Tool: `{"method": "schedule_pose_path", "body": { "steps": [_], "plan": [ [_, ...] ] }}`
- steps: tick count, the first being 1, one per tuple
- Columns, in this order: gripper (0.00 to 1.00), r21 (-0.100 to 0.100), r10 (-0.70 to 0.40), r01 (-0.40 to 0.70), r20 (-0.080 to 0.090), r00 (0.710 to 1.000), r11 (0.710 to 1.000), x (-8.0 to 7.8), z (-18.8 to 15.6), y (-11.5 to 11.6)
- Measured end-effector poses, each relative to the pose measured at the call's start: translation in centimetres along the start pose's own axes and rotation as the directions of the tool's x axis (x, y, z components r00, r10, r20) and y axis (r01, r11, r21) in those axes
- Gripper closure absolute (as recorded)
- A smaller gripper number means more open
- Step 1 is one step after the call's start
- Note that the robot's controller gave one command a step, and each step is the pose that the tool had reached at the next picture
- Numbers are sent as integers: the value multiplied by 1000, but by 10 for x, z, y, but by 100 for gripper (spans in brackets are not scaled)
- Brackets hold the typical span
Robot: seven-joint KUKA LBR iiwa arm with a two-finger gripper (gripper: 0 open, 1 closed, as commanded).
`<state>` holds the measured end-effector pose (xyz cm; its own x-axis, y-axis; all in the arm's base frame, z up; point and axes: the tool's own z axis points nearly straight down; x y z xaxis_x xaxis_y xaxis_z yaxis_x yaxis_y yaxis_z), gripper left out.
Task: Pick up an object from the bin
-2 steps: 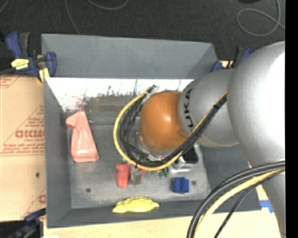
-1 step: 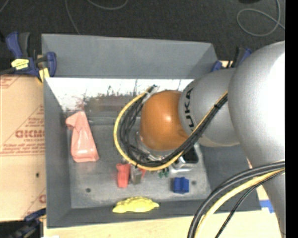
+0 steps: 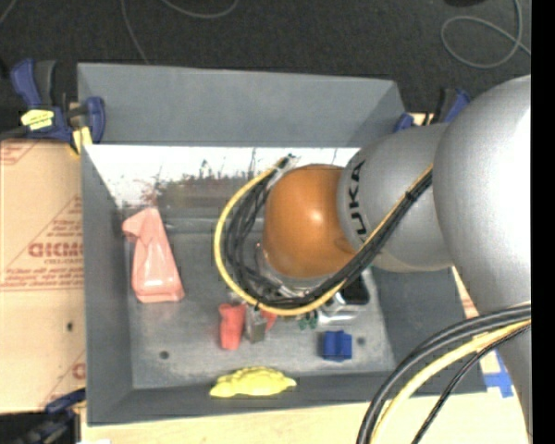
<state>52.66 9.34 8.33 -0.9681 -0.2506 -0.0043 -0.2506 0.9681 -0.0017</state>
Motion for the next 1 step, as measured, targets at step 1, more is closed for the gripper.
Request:
{"method": "schedule_pose_path", "body": {
  "steps": [1],
  "plan": [
    [100, 1, 1, -1, 3, 1000, 1000, -1, -14, 0]
  ]
}}
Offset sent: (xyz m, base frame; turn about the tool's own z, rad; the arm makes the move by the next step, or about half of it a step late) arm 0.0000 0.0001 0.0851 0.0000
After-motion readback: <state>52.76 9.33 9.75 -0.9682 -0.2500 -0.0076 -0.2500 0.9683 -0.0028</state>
